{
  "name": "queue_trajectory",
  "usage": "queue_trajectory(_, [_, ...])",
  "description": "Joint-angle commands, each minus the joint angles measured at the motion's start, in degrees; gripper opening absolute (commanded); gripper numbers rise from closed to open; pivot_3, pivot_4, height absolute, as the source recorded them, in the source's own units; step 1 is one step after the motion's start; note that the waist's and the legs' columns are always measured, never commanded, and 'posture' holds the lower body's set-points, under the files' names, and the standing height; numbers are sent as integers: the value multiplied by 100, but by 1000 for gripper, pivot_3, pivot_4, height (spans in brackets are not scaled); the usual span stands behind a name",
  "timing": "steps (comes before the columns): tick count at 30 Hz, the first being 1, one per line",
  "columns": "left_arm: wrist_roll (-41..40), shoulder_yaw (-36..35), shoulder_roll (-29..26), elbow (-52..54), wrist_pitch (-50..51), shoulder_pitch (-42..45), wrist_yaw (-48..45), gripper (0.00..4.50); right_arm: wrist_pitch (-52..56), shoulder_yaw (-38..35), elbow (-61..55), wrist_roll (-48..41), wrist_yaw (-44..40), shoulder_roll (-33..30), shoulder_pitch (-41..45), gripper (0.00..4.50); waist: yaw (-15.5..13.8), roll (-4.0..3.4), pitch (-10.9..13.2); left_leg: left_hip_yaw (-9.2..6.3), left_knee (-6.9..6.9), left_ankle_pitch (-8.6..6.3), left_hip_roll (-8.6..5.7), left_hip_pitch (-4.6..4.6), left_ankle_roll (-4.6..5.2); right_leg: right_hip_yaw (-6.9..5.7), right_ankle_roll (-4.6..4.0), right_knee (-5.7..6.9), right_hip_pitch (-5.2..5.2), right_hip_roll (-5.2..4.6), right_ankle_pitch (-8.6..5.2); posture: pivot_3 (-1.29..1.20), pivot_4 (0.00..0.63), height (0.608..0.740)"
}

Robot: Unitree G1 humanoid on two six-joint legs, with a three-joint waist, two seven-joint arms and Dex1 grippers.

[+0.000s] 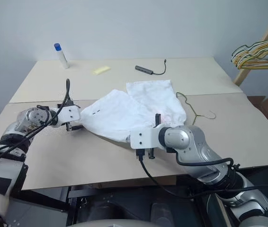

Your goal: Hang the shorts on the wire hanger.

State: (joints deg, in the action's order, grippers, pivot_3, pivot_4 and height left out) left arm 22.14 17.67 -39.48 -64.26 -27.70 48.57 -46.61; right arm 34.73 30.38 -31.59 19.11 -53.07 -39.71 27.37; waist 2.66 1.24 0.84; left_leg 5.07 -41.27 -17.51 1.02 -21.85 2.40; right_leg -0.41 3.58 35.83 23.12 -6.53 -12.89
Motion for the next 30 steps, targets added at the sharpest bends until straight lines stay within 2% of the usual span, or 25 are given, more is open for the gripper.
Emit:
queue_trajectory(1, [-12,94,172,-304,-96,23,-403,3299,-89,-253,39,77,194,22,-53,0,3,-1,-3,0,0,0,0,0,0,0,0,0,0,0,0,-116,0,740])
queue_trajectory(8, [-200,-124,197,-465,-88,215,-763,894,-153,-373,414,137,573,188,-101,0,3,-2,-3,-5,-2,0,0,-3,0,-2,-1,0,0,0,-1,-106,0,740])
queue_trajectory(11, [-250,-166,182,-439,-170,189,-708,24,-187,-377,466,139,632,232,-104,0,6,-1,-3,-6,-2,0,0,-7,1,-3,-1,1,3,0,-1,-97,0,740])
queue_trajectory(13, [-265,-184,165,-412,-219,172,-644,24,-233,-378,502,141,660,241,-114,0,12,-1,-3,-8,-3,-1,0,-13,1,-4,-1,2,7,0,-1,-92,0,740])
queue_trajectory(16, [-48,-119,92,-333,-202,218,24,24,-607,-354,756,282,833,147,-156,0,19,1,-2,-10,-3,-1,0,-14,1,-4,-1,3,7,0,-1,-92,0,740])
queue_trajectory(20, [-196,-153,-218,116,-459,88,-521,24,-789,-244,1368,652,1041,180,-5,0,59,1,-1,-11,-2,-1,1,-17,2,-5,-1,3,9,0,0,-81,0,740])
queue_trajectory(26, [-400,-301,-793,1134,-364,-417,-842,24,-1189,-102,2355,955,1405,706,581,0,208,-1,-1,-11,2,1,4,-16,-1,-3,-2,6,14,2,-1,-59,0,740])
queue_trajectory(30, [-870,-559,-1461,2498,154,-1264,-1505,24,-1699,-150,2449,744,1525,1220,868,0,322,-1,0,-19,17,8,6,-24,-14,1,-3,26,30,3,-1,-44,0,740])
